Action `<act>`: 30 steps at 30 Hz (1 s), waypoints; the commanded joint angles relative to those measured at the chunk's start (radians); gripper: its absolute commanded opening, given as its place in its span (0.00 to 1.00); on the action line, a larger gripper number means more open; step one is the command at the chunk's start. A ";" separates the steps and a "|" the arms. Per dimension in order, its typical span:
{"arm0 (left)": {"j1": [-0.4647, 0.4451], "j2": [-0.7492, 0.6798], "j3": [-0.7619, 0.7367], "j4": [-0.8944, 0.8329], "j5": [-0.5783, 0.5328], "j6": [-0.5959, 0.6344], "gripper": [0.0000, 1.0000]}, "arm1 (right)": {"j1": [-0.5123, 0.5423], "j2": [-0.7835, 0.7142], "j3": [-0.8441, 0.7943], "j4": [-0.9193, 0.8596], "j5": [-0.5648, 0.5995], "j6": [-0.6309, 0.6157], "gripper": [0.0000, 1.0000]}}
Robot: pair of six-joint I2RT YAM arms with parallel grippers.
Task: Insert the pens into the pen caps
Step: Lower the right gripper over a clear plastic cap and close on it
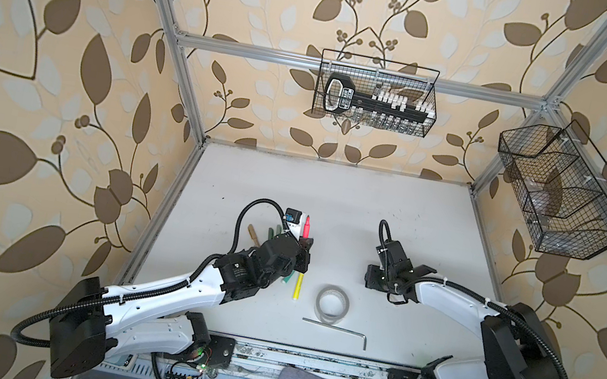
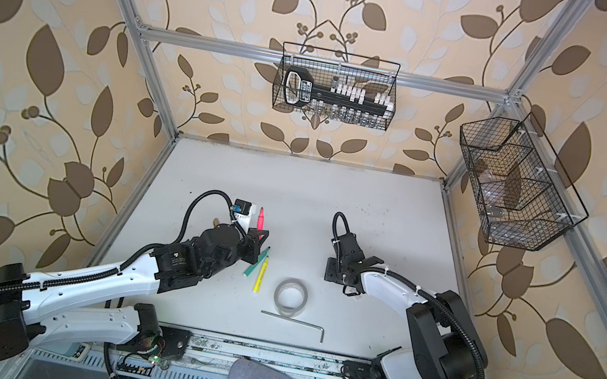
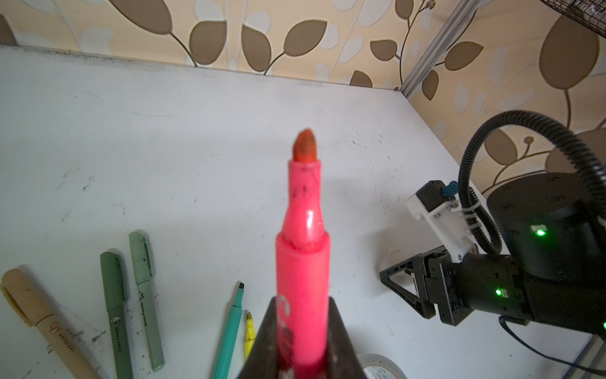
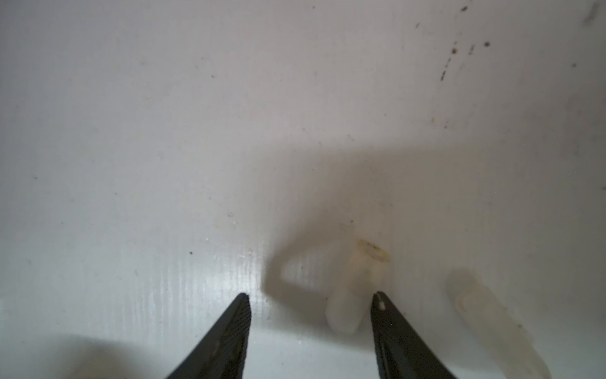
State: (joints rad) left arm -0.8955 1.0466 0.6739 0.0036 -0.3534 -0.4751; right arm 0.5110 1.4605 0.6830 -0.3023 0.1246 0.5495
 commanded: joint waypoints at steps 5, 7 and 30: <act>0.003 0.004 0.050 0.012 -0.040 0.002 0.00 | 0.041 0.012 0.031 0.020 0.002 0.010 0.56; 0.003 0.006 0.051 0.012 -0.040 0.001 0.00 | 0.045 0.016 0.033 0.028 -0.005 0.012 0.56; 0.003 -0.008 0.052 -0.001 -0.033 0.002 0.00 | 0.026 0.135 0.132 0.059 0.002 -0.012 0.48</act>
State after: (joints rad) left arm -0.8955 1.0561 0.6762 0.0025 -0.3538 -0.4751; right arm 0.5446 1.6020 0.7971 -0.2352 0.1120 0.5526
